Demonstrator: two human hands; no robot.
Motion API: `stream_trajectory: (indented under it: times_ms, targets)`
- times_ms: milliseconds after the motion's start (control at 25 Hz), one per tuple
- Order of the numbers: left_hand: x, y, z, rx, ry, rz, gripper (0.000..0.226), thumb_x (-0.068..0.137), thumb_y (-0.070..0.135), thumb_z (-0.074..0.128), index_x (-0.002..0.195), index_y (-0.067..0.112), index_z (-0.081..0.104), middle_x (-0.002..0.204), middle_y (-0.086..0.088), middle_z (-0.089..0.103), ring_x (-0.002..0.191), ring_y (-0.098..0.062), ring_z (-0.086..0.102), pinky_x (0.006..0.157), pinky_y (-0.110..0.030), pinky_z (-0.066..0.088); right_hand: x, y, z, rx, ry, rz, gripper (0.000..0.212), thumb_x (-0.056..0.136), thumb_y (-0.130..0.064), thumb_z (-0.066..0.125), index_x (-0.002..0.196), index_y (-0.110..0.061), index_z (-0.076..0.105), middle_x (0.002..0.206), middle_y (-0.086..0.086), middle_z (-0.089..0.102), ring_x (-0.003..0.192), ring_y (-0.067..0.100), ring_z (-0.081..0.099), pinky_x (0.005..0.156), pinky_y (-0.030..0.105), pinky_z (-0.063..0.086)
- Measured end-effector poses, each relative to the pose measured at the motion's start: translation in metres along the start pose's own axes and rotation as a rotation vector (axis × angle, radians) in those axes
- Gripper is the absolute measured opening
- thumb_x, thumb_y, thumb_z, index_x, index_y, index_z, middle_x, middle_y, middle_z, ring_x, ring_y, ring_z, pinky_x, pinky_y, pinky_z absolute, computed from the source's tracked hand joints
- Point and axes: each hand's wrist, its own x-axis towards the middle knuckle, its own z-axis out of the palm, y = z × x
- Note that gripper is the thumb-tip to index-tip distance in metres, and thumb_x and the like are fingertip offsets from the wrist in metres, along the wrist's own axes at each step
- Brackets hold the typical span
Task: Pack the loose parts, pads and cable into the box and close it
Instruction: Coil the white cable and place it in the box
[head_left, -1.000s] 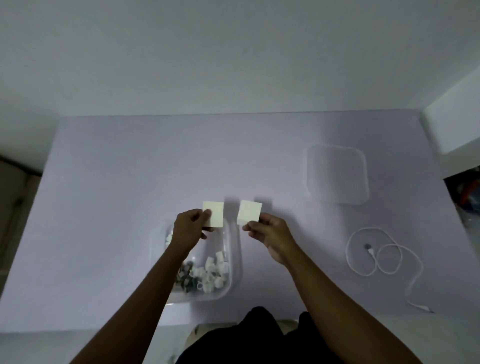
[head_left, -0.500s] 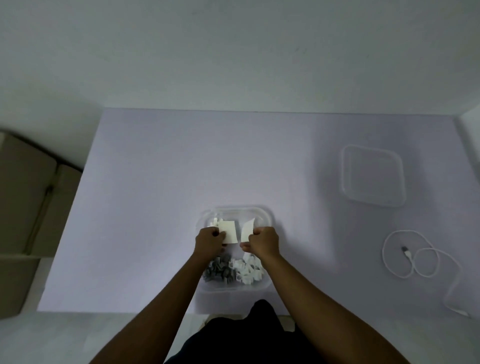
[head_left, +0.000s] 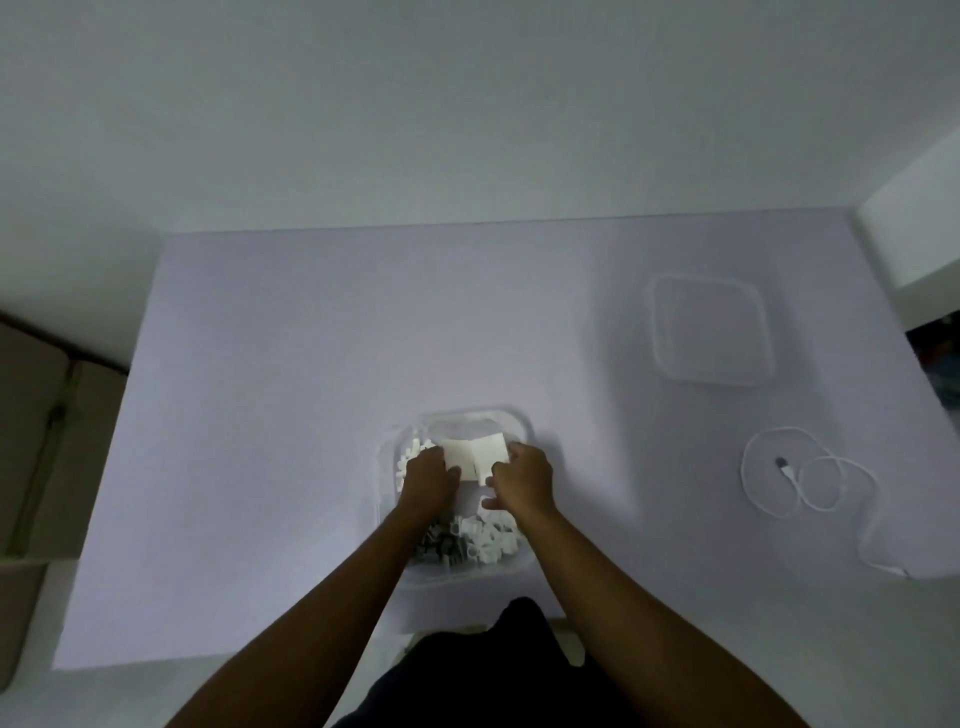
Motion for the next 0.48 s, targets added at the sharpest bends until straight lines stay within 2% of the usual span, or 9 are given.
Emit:
stream_trajectory:
  times_ms: [80, 160, 240, 280, 360, 480]
  targets:
    - [-0.011, 0.016, -0.008, 0.125, 0.057, 0.045, 0.039, 0.096, 0.022, 0.055, 0.129, 0.002, 0.055, 0.129, -0.015, 0.061, 0.118, -0.029, 0.058, 0.097, -0.033, 0.045, -0.003, -0.002, -0.009, 0.016, 0.012, -0.058, 0.048, 0.088, 0.006, 0.052, 0.134, -0.008, 0.058, 0.129, 0.005, 0.060, 0.070, 0.022, 0.072, 0.043, 0.029, 0.056]
    - [-0.017, 0.033, -0.017, 0.167, 0.163, 0.075, 0.039, 0.095, 0.024, 0.053, 0.131, 0.008, 0.055, 0.132, -0.014, 0.057, 0.121, -0.030, 0.053, 0.097, -0.035, 0.045, -0.004, -0.006, -0.023, 0.030, 0.070, -0.143, 0.030, 0.091, -0.001, 0.054, 0.116, -0.011, 0.068, 0.114, 0.004, 0.068, 0.072, 0.022, 0.073, 0.048, 0.032, 0.058]
    - [-0.021, 0.061, -0.021, 0.125, 0.255, 0.168, 0.035, 0.093, 0.022, 0.056, 0.127, 0.012, 0.058, 0.128, -0.013, 0.057, 0.118, -0.030, 0.052, 0.093, -0.036, 0.045, 0.001, -0.007, -0.049, 0.031, 0.181, -0.199, 0.018, 0.091, -0.006, 0.057, 0.096, -0.013, 0.073, 0.098, 0.003, 0.073, 0.081, 0.021, 0.071, 0.064, 0.030, 0.058]
    - [-0.023, 0.078, -0.019, 0.103, 0.281, 0.244, 0.033, 0.093, 0.022, 0.057, 0.124, 0.012, 0.059, 0.125, -0.012, 0.058, 0.116, -0.029, 0.053, 0.091, -0.035, 0.045, 0.006, -0.004, -0.066, 0.033, 0.234, -0.197, 0.017, 0.090, -0.006, 0.057, 0.093, -0.012, 0.073, 0.096, 0.002, 0.073, 0.086, 0.018, 0.069, 0.072, 0.027, 0.054]
    - [-0.023, 0.110, -0.008, 0.088, 0.250, 0.408, 0.029, 0.093, 0.022, 0.059, 0.121, 0.013, 0.061, 0.118, -0.009, 0.061, 0.110, -0.025, 0.056, 0.088, -0.031, 0.045, 0.016, 0.005, -0.099, 0.053, 0.314, -0.155, 0.020, 0.089, -0.003, 0.056, 0.095, -0.009, 0.074, 0.099, 0.004, 0.074, 0.093, 0.019, 0.068, 0.079, 0.024, 0.050]
    - [-0.020, 0.157, 0.027, 0.106, 0.044, 0.595, 0.027, 0.094, 0.025, 0.059, 0.120, 0.016, 0.060, 0.111, -0.003, 0.063, 0.094, -0.020, 0.060, 0.082, -0.027, 0.046, 0.028, 0.025, -0.155, 0.062, 0.398, -0.119, 0.022, 0.089, -0.001, 0.054, 0.098, -0.007, 0.074, 0.103, 0.007, 0.074, 0.098, 0.023, 0.068, 0.083, 0.026, 0.052]
